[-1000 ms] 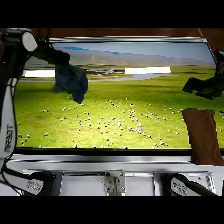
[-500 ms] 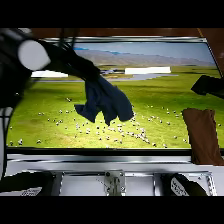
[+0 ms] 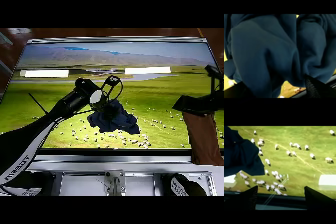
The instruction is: Fold the shirts.
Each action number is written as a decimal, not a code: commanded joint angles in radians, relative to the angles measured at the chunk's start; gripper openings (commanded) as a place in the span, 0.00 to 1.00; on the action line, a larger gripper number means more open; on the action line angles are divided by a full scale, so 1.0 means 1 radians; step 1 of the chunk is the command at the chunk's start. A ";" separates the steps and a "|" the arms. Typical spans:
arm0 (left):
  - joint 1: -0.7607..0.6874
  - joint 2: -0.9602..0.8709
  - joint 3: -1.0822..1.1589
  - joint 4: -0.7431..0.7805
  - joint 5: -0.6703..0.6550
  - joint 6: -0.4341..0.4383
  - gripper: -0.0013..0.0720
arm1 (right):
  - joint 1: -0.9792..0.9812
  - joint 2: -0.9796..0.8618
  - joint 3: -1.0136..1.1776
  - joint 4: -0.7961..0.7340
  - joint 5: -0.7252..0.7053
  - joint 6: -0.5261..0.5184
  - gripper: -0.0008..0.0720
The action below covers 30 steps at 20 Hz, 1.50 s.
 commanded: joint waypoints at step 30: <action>0.397 0.051 -0.573 -0.769 0.381 0.327 0.08 | 0.198 -0.489 -0.225 0.304 -0.164 -0.045 0.96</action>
